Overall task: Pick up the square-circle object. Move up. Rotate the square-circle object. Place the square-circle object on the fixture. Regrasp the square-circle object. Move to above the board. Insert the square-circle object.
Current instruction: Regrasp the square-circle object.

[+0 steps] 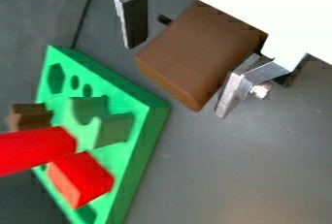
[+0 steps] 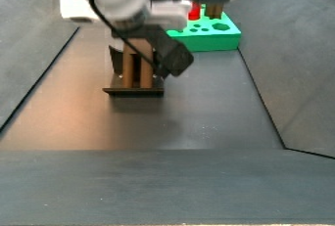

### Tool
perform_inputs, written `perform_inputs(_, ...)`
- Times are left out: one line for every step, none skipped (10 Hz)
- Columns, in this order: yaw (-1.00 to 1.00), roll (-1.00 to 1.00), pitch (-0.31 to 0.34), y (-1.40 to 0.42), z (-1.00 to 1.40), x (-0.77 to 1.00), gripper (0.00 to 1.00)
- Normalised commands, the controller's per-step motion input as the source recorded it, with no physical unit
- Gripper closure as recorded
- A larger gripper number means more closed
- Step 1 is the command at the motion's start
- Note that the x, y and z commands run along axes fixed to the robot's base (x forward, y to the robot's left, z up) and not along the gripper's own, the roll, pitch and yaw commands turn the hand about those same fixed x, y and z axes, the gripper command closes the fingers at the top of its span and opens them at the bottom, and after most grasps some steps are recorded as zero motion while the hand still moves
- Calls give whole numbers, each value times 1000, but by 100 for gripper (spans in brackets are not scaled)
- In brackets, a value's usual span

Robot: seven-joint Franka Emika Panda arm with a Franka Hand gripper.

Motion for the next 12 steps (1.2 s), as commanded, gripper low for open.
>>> perform_inputs(45, -6, -48, 4, 1000, -20, 0)
perform_inputs(55, 1, -29, 5, 1000, -26, 0)
perform_inputs(61, 6, -6, 9, 1000, -31, 0)
perform_inputs(58, 10, 25, 10, 832, -32, 0)
perform_inputs(47, 12, 49, 12, 640, -28, 0)
perform_inputs(37, 16, 68, 14, 442, -25, 0)
perform_inputs(23, 20, 84, 13, 248, -25, 0)
perform_inputs(10, 33, 66, 0, 0, -1000, 0)
perform_inputs(-11, 32, 40, 4, 3, -1000, 0)
perform_inputs(-39, 44, 16, 3, 28, -1000, 0)
perform_inputs(-49, 50, 4, 3, 21, -1000, 0)
perform_inputs(-53, 53, -24, 5, 17, -1000, 0)
